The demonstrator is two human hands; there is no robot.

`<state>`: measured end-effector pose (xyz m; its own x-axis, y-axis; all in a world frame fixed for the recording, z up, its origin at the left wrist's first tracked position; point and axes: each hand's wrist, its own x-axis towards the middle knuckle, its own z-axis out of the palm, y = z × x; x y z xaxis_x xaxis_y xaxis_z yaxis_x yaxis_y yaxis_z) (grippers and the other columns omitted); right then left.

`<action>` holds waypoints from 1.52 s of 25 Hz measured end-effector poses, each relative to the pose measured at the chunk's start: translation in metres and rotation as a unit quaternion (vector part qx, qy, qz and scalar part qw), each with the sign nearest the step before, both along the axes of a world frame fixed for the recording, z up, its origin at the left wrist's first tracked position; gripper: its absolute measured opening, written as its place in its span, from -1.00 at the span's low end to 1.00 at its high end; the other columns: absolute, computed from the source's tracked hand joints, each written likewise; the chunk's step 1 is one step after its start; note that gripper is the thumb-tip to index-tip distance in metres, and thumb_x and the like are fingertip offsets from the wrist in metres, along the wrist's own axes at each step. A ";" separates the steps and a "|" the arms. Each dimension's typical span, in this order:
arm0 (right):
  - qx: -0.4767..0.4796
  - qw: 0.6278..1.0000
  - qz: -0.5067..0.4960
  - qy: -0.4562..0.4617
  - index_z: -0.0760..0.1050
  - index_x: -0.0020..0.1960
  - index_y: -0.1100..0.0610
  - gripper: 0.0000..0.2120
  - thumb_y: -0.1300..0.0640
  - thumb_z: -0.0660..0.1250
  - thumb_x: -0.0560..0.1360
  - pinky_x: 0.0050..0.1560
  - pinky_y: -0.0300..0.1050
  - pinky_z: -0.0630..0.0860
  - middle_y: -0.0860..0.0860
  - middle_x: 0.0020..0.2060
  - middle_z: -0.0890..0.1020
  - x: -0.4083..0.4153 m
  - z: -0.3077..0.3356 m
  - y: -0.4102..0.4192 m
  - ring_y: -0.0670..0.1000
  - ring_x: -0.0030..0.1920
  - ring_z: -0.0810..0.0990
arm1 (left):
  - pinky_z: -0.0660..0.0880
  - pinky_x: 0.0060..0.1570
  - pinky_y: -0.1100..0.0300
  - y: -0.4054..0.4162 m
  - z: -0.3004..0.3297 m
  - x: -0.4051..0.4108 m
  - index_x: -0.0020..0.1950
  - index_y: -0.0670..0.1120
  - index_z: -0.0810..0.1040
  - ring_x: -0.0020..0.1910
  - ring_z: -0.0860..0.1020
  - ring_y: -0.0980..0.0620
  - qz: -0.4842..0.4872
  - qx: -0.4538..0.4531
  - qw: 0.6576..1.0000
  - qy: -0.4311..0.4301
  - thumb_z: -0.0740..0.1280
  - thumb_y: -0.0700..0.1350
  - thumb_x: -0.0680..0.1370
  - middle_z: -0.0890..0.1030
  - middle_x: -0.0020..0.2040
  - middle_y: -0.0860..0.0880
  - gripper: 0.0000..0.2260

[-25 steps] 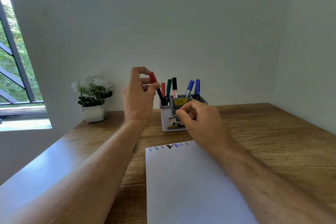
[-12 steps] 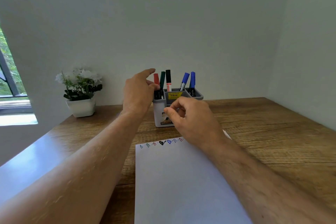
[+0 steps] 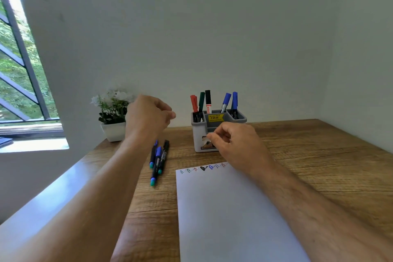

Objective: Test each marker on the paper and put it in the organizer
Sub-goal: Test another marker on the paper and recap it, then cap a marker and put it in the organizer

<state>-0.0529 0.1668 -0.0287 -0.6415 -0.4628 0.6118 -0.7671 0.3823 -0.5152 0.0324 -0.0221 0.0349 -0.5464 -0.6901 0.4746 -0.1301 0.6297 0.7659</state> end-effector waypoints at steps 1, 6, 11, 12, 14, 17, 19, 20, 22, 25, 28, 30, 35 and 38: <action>0.003 1.000 0.002 -0.002 0.56 -0.16 -0.05 -0.81 -0.14 0.33 0.53 -0.24 -0.25 0.51 -0.18 -0.28 0.60 0.001 0.000 0.001 -0.19 -0.23 0.57 | 0.52 -0.38 0.25 -0.002 -0.003 0.008 -0.28 -0.01 0.67 -0.40 0.64 0.17 0.016 -0.016 0.999 -0.032 0.56 -0.11 0.40 0.66 -0.42 0.05 -0.89; -0.001 1.000 0.005 -0.008 0.58 -0.20 -0.03 -0.80 -0.11 0.36 0.52 -0.34 -0.37 0.38 -0.16 -0.34 0.61 0.003 0.001 0.005 -0.21 -0.29 0.57 | 0.55 -0.30 0.17 -0.015 -0.017 0.020 -0.30 -0.03 0.67 -0.26 0.66 0.01 0.046 -0.032 0.984 -0.170 0.61 -0.10 0.35 0.68 -0.33 -0.02 -0.86; 0.018 1.000 0.009 -0.005 0.60 -0.15 0.00 -0.80 -0.10 0.36 0.53 -0.38 -0.43 0.35 -0.16 -0.30 0.62 0.001 0.002 0.004 -0.22 -0.28 0.57 | 0.64 -0.05 -0.03 -0.013 -0.028 0.009 -0.06 -0.14 0.66 -0.11 0.67 -0.12 0.037 -0.058 0.956 -0.284 0.61 0.00 0.34 0.69 -0.12 -0.15 -0.69; 0.023 1.000 0.010 -0.005 0.60 -0.14 0.00 -0.80 -0.10 0.35 0.54 -0.35 -0.40 0.35 -0.15 -0.29 0.62 0.000 0.001 0.003 -0.21 -0.26 0.57 | 0.64 -0.05 -0.04 -0.011 -0.030 0.007 -0.01 -0.15 0.66 -0.09 0.67 -0.13 0.037 -0.064 0.951 -0.300 0.61 0.01 0.33 0.68 -0.08 -0.15 -0.64; 0.027 1.000 0.014 -0.006 0.60 -0.14 0.00 -0.79 -0.11 0.35 0.54 -0.33 -0.35 0.36 -0.15 -0.29 0.62 -0.001 0.000 0.002 -0.19 -0.25 0.57 | 0.64 -0.05 -0.04 -0.006 -0.033 0.004 0.06 -0.14 0.65 -0.07 0.65 -0.12 0.033 -0.066 0.945 -0.320 0.62 0.02 0.32 0.67 -0.04 -0.15 -0.59; 0.029 0.999 0.019 -0.005 0.60 -0.15 0.00 -0.79 -0.11 0.35 0.53 -0.32 -0.35 0.35 -0.17 -0.30 0.61 -0.001 0.000 0.002 -0.20 -0.26 0.56 | 0.64 -0.05 -0.01 0.002 -0.036 -0.001 0.09 -0.11 0.65 -0.07 0.63 -0.09 0.020 -0.067 0.944 -0.323 0.60 0.00 0.34 0.66 -0.03 -0.12 -0.61; 0.029 0.999 0.022 -0.005 0.61 -0.15 0.00 -0.79 -0.12 0.35 0.53 -0.31 -0.33 0.36 -0.17 -0.30 0.62 -0.001 0.000 0.002 -0.20 -0.25 0.56 | 0.64 -0.04 -0.01 0.006 -0.037 -0.003 0.10 -0.10 0.65 -0.06 0.63 -0.08 0.013 -0.072 0.945 -0.319 0.59 0.00 0.36 0.66 -0.02 -0.12 -0.63; 0.028 0.999 0.023 -0.006 0.60 -0.15 0.00 -0.79 -0.11 0.35 0.53 -0.30 -0.32 0.37 -0.16 -0.30 0.62 -0.001 0.000 0.002 -0.19 -0.25 0.56 | 0.64 -0.03 -0.02 0.007 -0.038 -0.004 0.10 -0.10 0.65 -0.05 0.63 -0.09 0.012 -0.076 0.945 -0.319 0.58 0.01 0.37 0.66 -0.01 -0.12 -0.62; 0.027 0.999 0.024 -0.006 0.60 -0.15 0.00 -0.79 -0.11 0.35 0.53 -0.29 -0.30 0.39 -0.15 -0.29 0.62 -0.001 0.000 0.002 -0.18 -0.24 0.57 | 0.63 -0.02 -0.01 0.010 -0.040 -0.006 0.13 -0.09 0.64 -0.03 0.63 -0.09 0.017 -0.089 0.941 -0.325 0.58 0.04 0.37 0.66 0.00 -0.11 -0.60; 0.031 0.999 0.025 -0.005 0.60 -0.14 0.00 -0.79 -0.11 0.35 0.53 -0.27 -0.29 0.42 -0.14 -0.28 0.63 -0.001 0.000 0.001 -0.17 -0.23 0.58 | 0.62 -0.07 0.05 0.012 -0.042 -0.008 0.15 -0.08 0.63 -0.05 0.62 -0.07 0.026 -0.110 0.934 -0.340 0.57 0.05 0.38 0.65 -0.01 -0.10 -0.59; 0.030 0.999 0.026 -0.006 0.60 -0.14 0.01 -0.79 -0.11 0.35 0.53 -0.28 -0.31 0.39 -0.14 -0.28 0.63 -0.001 0.000 0.001 -0.18 -0.23 0.58 | 0.62 -0.08 0.07 0.015 -0.043 -0.009 0.18 -0.09 0.61 -0.06 0.62 -0.07 0.031 -0.123 0.932 -0.340 0.54 0.01 0.43 0.65 0.01 -0.10 -0.63; 0.030 0.999 0.025 -0.006 0.60 -0.14 0.01 -0.79 -0.11 0.35 0.53 -0.29 -0.33 0.37 -0.14 -0.29 0.63 0.000 0.000 0.001 -0.19 -0.24 0.57 | 0.61 -0.12 0.09 0.016 -0.043 -0.009 0.19 -0.10 0.61 -0.06 0.62 -0.07 0.033 -0.116 0.938 -0.325 0.49 -0.05 0.48 0.64 0.03 -0.11 -0.69; 0.027 0.999 0.024 -0.015 0.59 -0.16 -0.02 -0.80 -0.11 0.35 0.54 -0.30 -0.36 0.35 -0.17 -0.27 0.62 0.003 0.002 0.002 -0.22 -0.23 0.56 | 0.55 -0.13 0.18 0.018 -0.036 -0.002 0.21 -0.10 0.62 -0.14 0.61 0.04 0.020 -0.069 0.989 -0.132 0.50 -0.10 0.47 0.68 -0.02 -0.05 -0.67; 0.027 0.999 0.024 -0.012 0.58 -0.13 -0.03 -0.82 -0.11 0.34 0.54 -0.27 -0.36 0.38 -0.16 -0.24 0.62 0.004 0.002 0.002 -0.21 -0.19 0.57 | 0.62 0.02 0.12 0.026 -0.030 0.002 0.27 -0.05 0.60 -0.16 0.65 0.13 -0.028 -0.045 0.999 0.001 0.52 -0.06 0.46 0.70 -0.12 0.08 -0.61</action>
<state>-0.0486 0.1684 -0.0263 -0.6319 -0.5248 0.5703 -0.7729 0.3727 -0.5135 0.0342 0.0036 0.0050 -0.5819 -0.6136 0.5337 -0.0921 0.7017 0.7064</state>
